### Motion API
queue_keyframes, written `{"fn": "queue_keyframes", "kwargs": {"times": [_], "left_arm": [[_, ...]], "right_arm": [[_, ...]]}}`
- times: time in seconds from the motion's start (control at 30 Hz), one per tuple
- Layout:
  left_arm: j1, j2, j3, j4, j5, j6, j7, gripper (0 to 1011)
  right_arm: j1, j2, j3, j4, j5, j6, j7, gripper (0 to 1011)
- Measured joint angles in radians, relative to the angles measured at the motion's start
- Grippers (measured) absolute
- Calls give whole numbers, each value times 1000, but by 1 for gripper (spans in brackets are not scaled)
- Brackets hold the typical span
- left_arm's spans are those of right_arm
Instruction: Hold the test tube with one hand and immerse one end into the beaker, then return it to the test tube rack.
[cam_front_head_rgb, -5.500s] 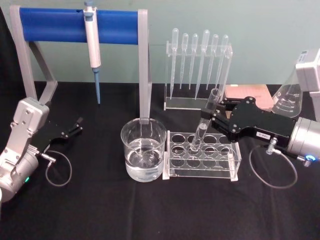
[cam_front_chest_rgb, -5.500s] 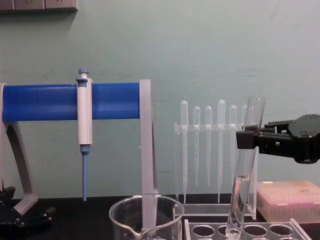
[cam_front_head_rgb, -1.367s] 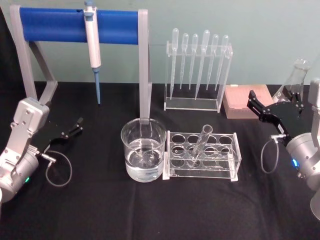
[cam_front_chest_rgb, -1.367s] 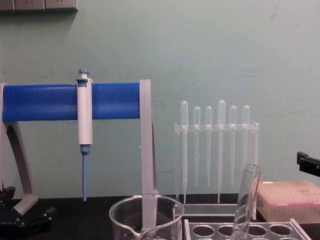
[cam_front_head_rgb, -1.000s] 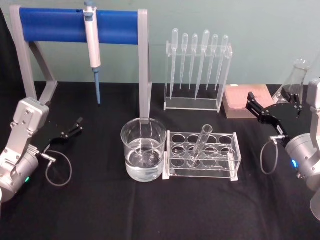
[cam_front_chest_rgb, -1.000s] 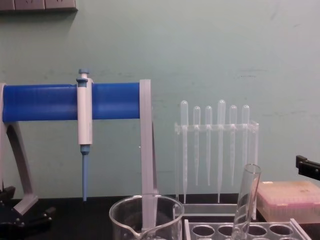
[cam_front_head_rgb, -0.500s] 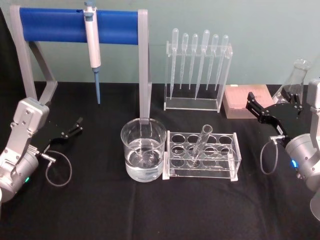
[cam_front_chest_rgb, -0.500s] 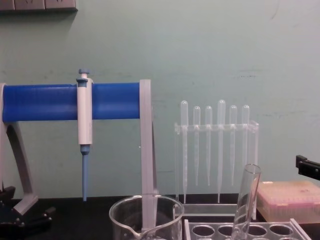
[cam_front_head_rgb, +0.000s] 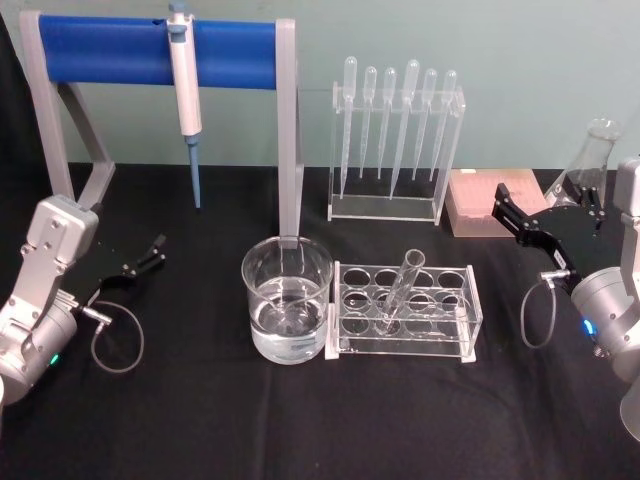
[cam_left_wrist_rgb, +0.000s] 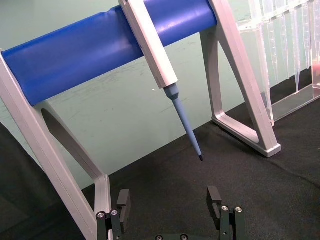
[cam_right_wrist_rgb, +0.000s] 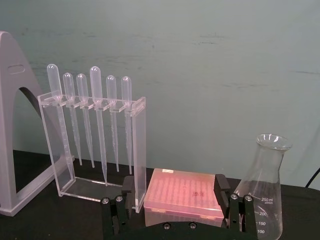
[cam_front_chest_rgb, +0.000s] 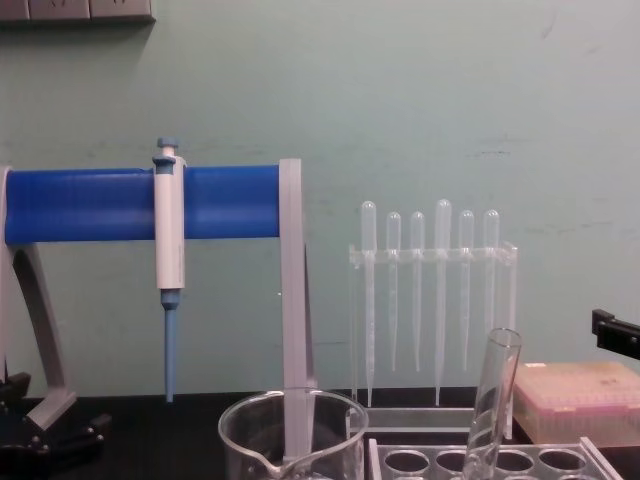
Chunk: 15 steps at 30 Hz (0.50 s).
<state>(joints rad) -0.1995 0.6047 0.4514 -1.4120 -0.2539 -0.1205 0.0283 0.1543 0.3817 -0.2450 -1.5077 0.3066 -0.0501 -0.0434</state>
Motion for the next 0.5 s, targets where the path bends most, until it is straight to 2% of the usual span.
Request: {"fn": "queue_keyframes", "kwargs": {"times": [0.5], "left_arm": [[0, 0, 0, 0, 0, 0, 0, 1000]], "right_arm": [[0, 0, 0, 0, 0, 0, 0, 1002]]}}
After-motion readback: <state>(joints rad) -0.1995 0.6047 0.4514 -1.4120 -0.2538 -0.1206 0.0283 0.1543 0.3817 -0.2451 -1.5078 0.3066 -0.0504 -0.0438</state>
